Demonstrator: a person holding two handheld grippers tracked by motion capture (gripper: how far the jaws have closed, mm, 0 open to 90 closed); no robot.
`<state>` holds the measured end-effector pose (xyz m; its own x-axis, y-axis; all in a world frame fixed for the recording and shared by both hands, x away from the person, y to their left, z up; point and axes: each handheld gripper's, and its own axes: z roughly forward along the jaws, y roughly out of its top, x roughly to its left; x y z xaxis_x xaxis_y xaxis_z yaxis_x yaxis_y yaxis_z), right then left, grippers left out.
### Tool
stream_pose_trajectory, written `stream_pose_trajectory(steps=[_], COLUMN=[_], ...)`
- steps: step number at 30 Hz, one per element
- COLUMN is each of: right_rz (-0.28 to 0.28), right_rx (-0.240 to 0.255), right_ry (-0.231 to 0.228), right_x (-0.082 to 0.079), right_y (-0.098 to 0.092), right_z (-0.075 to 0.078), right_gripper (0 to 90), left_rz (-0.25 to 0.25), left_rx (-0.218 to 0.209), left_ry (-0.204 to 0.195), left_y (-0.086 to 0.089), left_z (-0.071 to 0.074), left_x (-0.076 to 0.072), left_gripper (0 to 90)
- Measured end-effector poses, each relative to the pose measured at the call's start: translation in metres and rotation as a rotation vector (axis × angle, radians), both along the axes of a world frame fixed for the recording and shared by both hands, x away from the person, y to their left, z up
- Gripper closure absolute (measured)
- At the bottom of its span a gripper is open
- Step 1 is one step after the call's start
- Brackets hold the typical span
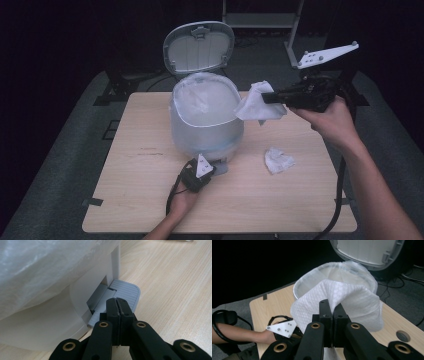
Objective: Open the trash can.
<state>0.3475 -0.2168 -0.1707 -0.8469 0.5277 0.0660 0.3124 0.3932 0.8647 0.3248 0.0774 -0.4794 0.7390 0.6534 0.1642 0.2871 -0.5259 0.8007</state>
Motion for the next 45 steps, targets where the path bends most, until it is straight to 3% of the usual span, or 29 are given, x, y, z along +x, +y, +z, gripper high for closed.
stream_pose_trajectory(steps=[15,45], right_rz=[0.056,0.068], right_rx=[-0.014,-0.004], right_ry=[0.002,0.018], right_x=[0.014,0.046], right_y=[0.033,0.074], right_z=[0.016,0.024], right_gripper=[88.0,88.0], left_rz=[0.002,0.000], left_rx=[-0.001,-0.004], left_ry=[0.000,0.002], left_y=[0.000,0.000], left_z=[0.000,0.000], left_x=[0.000,0.000], left_gripper=[89.7,89.7])
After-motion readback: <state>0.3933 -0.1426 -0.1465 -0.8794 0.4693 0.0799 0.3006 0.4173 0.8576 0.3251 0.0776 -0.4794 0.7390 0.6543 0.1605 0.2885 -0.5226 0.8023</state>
